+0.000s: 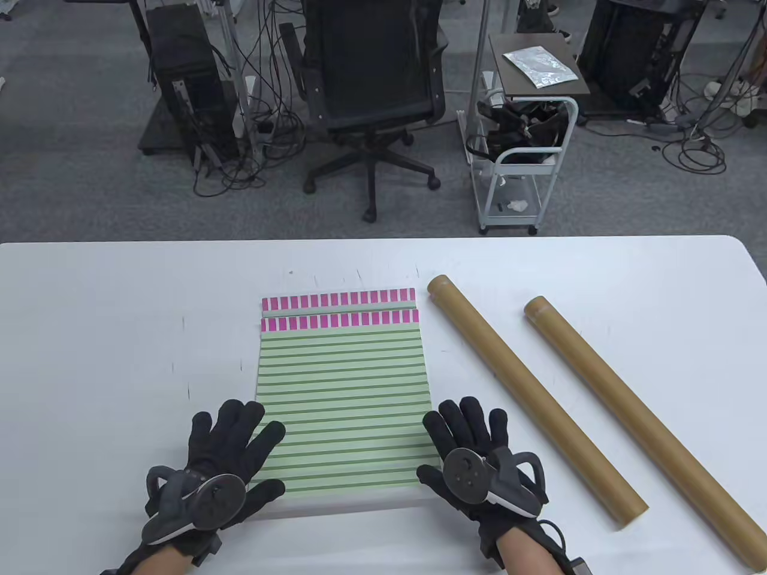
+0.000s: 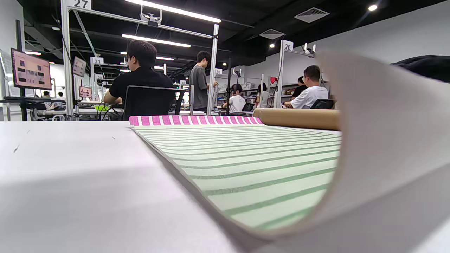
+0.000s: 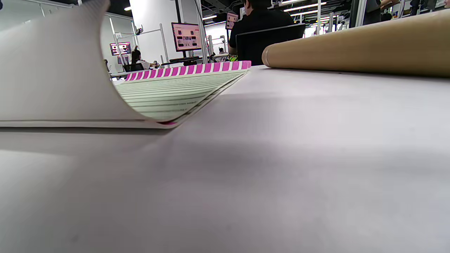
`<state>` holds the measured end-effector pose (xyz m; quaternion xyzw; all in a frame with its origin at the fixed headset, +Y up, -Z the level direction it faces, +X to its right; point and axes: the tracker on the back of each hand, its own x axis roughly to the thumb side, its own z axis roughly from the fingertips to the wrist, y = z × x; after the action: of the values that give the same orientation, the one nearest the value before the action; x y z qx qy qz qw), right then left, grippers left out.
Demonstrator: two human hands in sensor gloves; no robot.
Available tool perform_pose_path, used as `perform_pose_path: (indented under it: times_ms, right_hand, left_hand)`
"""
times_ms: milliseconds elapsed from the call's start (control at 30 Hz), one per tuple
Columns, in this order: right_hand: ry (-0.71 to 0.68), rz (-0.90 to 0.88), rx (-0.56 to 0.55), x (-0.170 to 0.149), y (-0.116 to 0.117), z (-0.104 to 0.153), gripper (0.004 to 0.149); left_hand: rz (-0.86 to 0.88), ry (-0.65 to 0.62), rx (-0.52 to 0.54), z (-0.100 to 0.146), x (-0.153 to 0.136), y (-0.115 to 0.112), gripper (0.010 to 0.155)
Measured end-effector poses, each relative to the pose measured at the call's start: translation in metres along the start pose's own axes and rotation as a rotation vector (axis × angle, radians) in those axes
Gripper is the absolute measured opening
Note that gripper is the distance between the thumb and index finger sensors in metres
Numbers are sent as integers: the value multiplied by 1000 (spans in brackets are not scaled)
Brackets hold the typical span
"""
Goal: Roll up mouse pads and store in mailing tubes
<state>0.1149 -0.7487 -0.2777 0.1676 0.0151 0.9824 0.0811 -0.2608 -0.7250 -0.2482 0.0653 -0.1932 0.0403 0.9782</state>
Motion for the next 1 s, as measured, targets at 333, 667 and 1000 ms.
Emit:
perform_pose_path:
  times_ms: [333,667,1000]
  right_hand:
    - [1,8,4,1,0,1,81]
    - [200,-5,18,-36,-1,-3,87]
    - [671,269,-44,-99,-8,9,97]
  left_hand:
    - [22,8,-2,-1,-2,-1,83]
    - [52,0,6,-1,-2,-3,82]
    - [89,-16,22,0,1,-1,78]
